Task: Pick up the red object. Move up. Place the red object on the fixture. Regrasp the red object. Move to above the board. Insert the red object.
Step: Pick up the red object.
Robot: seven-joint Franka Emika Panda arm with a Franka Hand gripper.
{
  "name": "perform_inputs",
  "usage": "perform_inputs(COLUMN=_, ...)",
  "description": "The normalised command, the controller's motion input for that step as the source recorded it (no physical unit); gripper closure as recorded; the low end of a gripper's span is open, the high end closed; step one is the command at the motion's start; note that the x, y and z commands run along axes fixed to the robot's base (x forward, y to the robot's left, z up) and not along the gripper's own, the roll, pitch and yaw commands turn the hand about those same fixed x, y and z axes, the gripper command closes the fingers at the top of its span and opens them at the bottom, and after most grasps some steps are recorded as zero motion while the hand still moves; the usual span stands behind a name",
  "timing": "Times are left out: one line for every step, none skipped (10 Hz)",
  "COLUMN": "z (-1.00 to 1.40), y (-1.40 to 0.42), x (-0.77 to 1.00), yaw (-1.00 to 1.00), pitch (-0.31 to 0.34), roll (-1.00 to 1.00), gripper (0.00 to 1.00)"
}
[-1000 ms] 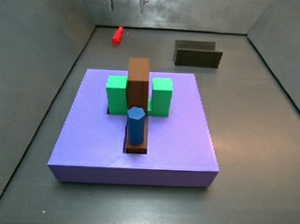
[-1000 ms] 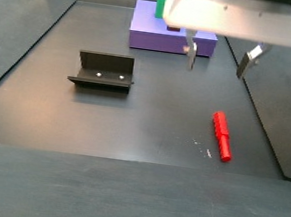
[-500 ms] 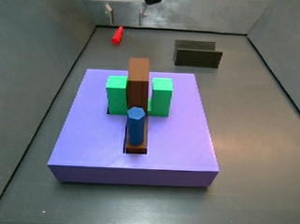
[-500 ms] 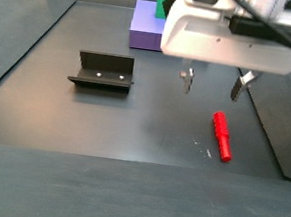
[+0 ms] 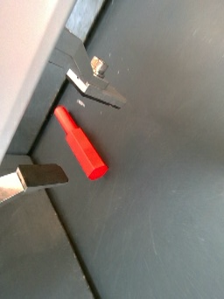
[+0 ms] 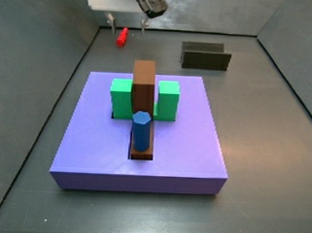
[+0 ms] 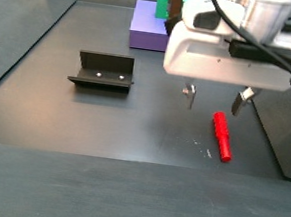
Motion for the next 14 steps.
perform_inputs(z=-0.39, y=0.13, x=-0.07, yaw=0.00, pitch=-0.174, roll=-0.27, gripper=0.00)
perform_inputs(z=-0.25, y=0.09, x=-0.07, yaw=-0.01, pitch=-0.180, roll=-0.34, gripper=0.00)
perform_inputs(z=-0.12, y=0.06, x=-0.06, yaw=-0.01, pitch=-0.209, roll=-0.43, gripper=0.00)
perform_inputs(z=-0.06, y=0.07, x=-0.12, yaw=-0.06, pitch=-0.246, roll=-0.48, gripper=0.00)
perform_inputs(z=-0.02, y=0.08, x=-0.17, yaw=-0.07, pitch=-0.256, roll=-0.49, gripper=0.00)
perform_inputs(z=-0.03, y=0.08, x=-0.17, yaw=-0.08, pitch=-0.260, roll=-0.49, gripper=0.00)
perform_inputs(z=0.00, y=0.05, x=-0.15, yaw=-0.11, pitch=-0.281, roll=-0.50, gripper=0.00)
perform_inputs(z=0.00, y=0.05, x=-0.13, yaw=-0.11, pitch=-0.303, roll=-0.49, gripper=0.00)
perform_inputs(z=-0.11, y=0.08, x=-0.05, yaw=-0.08, pitch=-0.300, roll=-0.44, gripper=0.00)
perform_inputs(z=-0.19, y=0.06, x=0.00, yaw=-0.07, pitch=-0.291, roll=-0.40, gripper=0.00)
perform_inputs(z=-0.20, y=0.00, x=0.03, yaw=-0.07, pitch=-0.300, roll=-0.39, gripper=0.00)
perform_inputs(z=-0.21, y=0.00, x=0.08, yaw=-0.05, pitch=-0.300, roll=-0.38, gripper=0.00)
perform_inputs(z=-0.22, y=0.00, x=0.10, yaw=-0.03, pitch=-0.296, roll=-0.38, gripper=0.00)
perform_inputs(z=-0.28, y=0.00, x=0.07, yaw=-0.03, pitch=-0.276, roll=-0.36, gripper=0.00)
